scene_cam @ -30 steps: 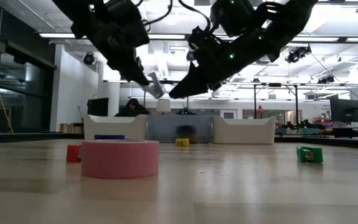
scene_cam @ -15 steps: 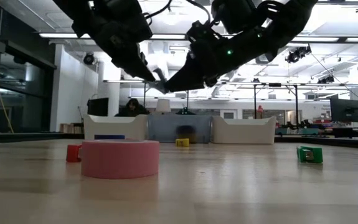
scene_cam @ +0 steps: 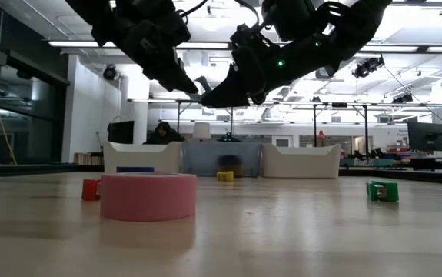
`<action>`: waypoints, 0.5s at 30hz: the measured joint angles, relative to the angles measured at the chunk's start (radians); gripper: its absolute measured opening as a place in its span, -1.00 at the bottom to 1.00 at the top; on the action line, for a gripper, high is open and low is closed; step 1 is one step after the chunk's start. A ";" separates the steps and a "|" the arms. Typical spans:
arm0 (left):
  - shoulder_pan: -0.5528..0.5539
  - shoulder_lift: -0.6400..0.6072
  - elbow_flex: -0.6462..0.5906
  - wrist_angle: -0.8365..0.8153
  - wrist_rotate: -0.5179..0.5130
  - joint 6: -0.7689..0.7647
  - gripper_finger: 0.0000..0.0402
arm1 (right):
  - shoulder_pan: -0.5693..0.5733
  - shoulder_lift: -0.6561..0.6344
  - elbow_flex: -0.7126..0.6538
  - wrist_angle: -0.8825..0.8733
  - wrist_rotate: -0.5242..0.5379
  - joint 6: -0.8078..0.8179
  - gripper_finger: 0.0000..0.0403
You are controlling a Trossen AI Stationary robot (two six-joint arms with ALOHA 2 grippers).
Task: Pick and place Stapler, Stapler remover, tape
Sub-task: Put the light blue staple remover into the right white bin
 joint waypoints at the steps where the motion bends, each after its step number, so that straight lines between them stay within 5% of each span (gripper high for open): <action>1: 0.000 0.000 0.000 -0.001 0.000 0.000 -0.96 | -0.001 0.000 0.000 0.000 0.000 0.000 -0.31; 11: 0.001 0.000 0.000 -0.005 -0.006 0.000 -0.97 | -0.013 0.000 0.000 -0.003 -0.021 0.009 -0.87; 15: 0.001 0.000 0.000 -0.005 -0.005 0.001 -0.88 | -0.013 0.000 0.000 -0.003 -0.022 0.025 -0.88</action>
